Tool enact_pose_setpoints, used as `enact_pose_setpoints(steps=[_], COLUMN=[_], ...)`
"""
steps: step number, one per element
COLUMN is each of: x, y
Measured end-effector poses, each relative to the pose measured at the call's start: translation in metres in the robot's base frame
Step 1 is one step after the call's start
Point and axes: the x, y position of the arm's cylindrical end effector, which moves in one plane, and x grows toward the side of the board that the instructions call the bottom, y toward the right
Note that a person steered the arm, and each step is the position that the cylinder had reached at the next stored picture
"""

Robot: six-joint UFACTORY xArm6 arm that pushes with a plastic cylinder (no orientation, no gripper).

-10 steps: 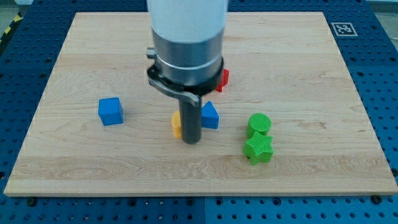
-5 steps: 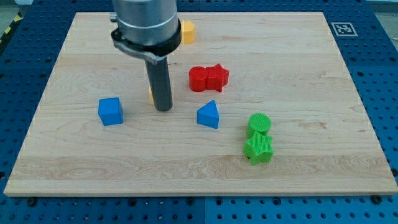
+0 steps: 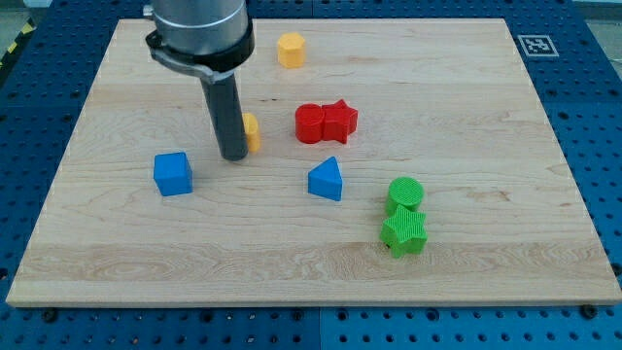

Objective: Move the yellow heart to the left of the yellow hexagon

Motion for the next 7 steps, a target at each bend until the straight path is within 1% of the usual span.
enact_pose_setpoints(steps=[1, 4, 6, 7], x=[-0.030, -0.031, -0.044, -0.044], y=[-0.001, -0.001, -0.001, -0.001])
